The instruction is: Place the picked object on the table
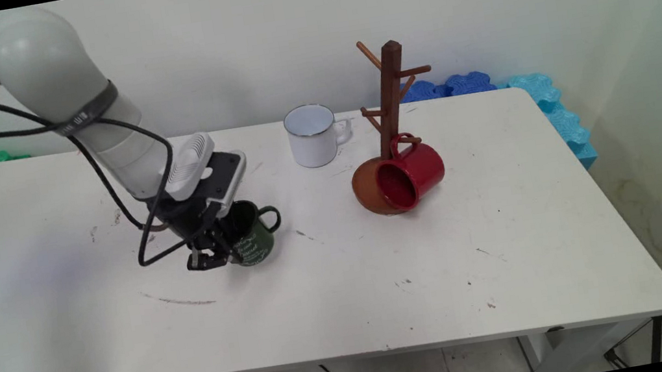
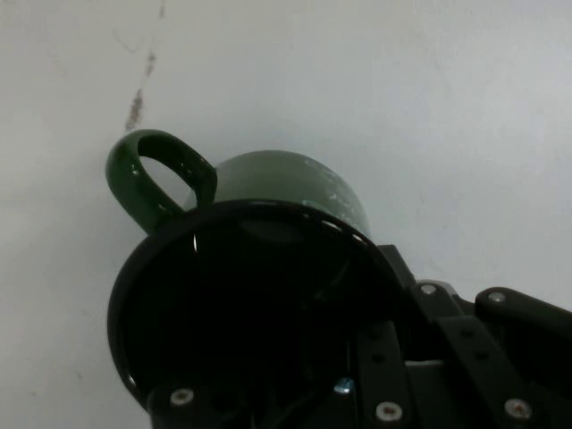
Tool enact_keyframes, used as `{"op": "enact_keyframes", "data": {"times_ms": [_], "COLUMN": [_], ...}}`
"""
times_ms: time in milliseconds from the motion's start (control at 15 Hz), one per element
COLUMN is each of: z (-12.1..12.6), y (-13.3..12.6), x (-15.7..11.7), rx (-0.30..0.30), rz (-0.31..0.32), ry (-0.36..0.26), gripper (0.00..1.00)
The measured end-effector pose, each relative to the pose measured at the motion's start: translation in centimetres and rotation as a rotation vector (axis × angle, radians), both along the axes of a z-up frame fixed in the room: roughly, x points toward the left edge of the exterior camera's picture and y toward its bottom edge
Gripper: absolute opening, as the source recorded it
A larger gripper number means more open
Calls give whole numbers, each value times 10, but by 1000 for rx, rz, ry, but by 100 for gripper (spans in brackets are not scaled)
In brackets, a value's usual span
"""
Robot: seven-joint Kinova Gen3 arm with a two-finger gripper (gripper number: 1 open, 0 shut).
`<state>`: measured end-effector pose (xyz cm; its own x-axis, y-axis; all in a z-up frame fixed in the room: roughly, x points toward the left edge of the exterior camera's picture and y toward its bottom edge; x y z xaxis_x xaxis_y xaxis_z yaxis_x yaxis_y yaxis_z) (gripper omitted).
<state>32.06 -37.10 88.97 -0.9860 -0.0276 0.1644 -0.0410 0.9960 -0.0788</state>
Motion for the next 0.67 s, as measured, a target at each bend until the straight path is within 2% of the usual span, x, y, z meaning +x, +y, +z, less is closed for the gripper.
{"op": "enact_keyframes", "data": {"times_ms": [667], "z": [-22], "y": [-4], "x": [-2], "rx": [17], "rz": [-24], "ry": [-4], "gripper": [0]}}
